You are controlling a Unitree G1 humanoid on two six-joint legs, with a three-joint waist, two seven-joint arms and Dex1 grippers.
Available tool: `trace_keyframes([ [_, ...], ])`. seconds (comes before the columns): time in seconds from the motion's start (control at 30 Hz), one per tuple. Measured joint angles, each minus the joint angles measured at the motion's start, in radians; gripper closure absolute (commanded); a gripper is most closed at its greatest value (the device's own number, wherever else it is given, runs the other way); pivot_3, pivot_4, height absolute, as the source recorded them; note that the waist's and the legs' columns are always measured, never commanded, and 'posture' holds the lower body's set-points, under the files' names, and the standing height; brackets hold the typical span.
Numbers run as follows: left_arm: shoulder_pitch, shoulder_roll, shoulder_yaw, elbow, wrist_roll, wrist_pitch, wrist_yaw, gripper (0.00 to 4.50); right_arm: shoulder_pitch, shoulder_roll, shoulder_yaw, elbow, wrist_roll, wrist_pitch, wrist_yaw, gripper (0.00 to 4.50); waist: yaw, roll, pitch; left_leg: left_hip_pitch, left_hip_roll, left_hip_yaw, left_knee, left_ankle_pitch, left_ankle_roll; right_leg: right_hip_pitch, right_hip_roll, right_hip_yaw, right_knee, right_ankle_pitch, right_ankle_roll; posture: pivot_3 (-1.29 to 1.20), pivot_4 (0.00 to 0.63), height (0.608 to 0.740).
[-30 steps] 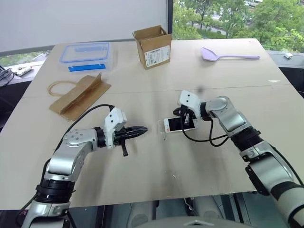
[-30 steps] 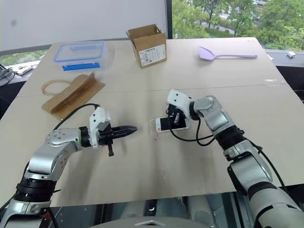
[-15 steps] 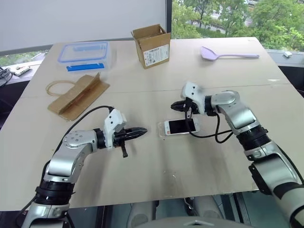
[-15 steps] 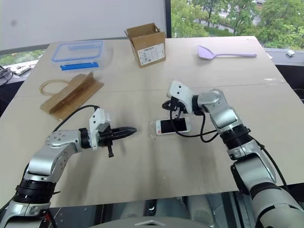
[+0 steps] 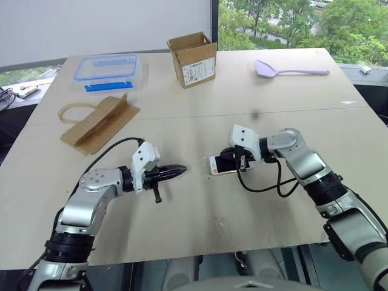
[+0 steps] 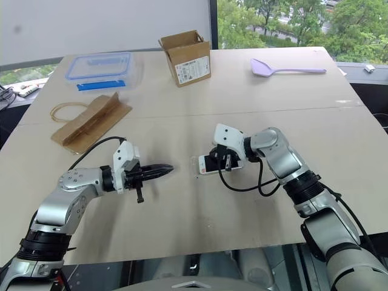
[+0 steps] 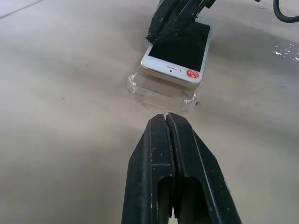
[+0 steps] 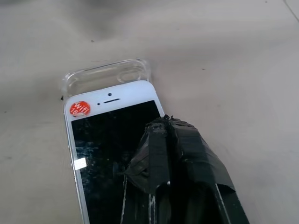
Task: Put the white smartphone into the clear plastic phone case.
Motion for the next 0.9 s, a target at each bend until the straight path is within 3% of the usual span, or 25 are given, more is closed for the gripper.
trace_keyframes([
  [0.3,0.003,-0.007,-0.001,0.000,0.000,-0.005,0.007,4.50,0.025,0.009,0.033,-0.009,-0.074,-0.056,-0.037,4.45,0.000,-0.002,-0.001,0.013,0.001,0.001,0.000,0.000,0.000,0.011,0.000,0.001,0.000,-0.004,0.000,0.00,0.150,0.740],
  [0.67,0.001,-0.019,-0.005,0.000,0.002,-0.006,0.010,4.50,0.023,0.051,0.051,0.060,-0.156,-0.087,-0.177,4.45,0.006,-0.004,-0.011,0.017,0.002,-0.001,0.000,0.000,0.000,0.013,-0.002,0.001,0.001,-0.005,0.000,0.00,0.150,0.740],
  [0.9,0.001,-0.019,-0.013,-0.005,0.004,0.007,0.013,4.50,0.111,0.048,-0.063,-0.046,-0.026,-0.015,-0.135,4.45,0.015,-0.004,-0.009,0.011,0.002,-0.002,-0.002,0.000,0.000,0.010,-0.003,0.002,-0.003,-0.003,-0.003,0.00,0.150,0.740],
])
